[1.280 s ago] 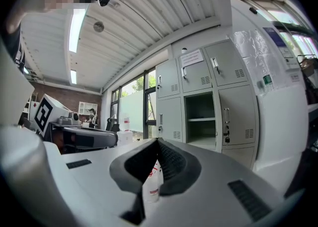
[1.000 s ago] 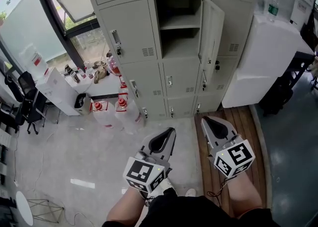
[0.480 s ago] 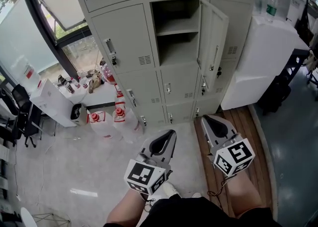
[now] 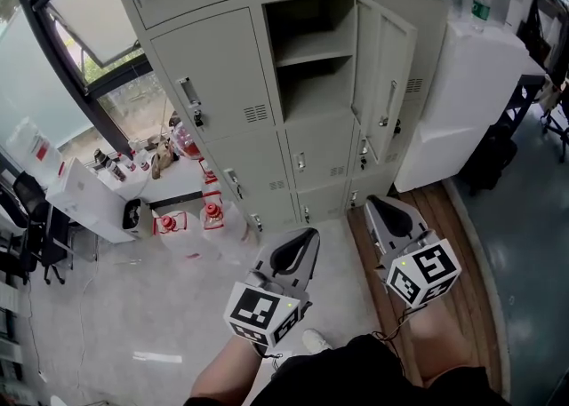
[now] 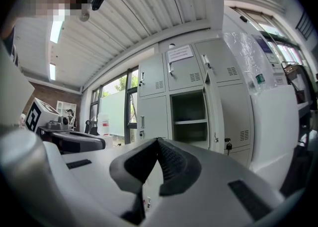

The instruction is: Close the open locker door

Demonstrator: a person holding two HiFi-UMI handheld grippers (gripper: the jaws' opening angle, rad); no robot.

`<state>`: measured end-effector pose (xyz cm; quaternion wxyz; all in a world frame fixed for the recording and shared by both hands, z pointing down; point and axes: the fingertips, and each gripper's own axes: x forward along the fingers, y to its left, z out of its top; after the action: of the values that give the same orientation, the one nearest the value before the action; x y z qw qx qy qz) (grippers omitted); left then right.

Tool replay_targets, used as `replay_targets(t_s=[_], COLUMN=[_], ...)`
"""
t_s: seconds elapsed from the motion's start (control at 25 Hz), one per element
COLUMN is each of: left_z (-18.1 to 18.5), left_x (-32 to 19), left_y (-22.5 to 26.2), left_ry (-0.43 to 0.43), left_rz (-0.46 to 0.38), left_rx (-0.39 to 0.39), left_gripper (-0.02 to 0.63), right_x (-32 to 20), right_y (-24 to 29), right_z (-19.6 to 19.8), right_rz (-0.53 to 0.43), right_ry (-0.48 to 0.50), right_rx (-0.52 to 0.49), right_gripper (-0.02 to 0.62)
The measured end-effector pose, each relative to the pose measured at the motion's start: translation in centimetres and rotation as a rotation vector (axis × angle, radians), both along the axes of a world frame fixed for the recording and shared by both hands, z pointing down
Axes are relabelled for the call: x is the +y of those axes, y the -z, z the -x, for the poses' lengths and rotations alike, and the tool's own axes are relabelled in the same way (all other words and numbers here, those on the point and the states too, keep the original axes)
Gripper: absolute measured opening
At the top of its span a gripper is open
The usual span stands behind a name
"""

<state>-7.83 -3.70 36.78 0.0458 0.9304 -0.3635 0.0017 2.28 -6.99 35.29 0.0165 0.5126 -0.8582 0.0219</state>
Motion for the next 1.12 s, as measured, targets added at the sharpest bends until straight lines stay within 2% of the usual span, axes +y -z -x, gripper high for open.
replay_targets(t_s=[0.48,1.12], left_z=[-0.9,-4.0], left_x=[-1.7,-6.3], left_y=[0.1,0.7], left_ry=[-0.018,0.005], left_rz=[0.005,-0.001], left_rx=[0.022,0.022], left_gripper=[0.020,0.020], right_x=[-1.8,-7.4], right_y=[0.3,0.9], right_z=[-1.6,-6.6], right_rz=[0.009,0.010], right_ry=[-0.035,-0.054], right_rx=[0.021,0.021], right_gripper=[0.052,0.052])
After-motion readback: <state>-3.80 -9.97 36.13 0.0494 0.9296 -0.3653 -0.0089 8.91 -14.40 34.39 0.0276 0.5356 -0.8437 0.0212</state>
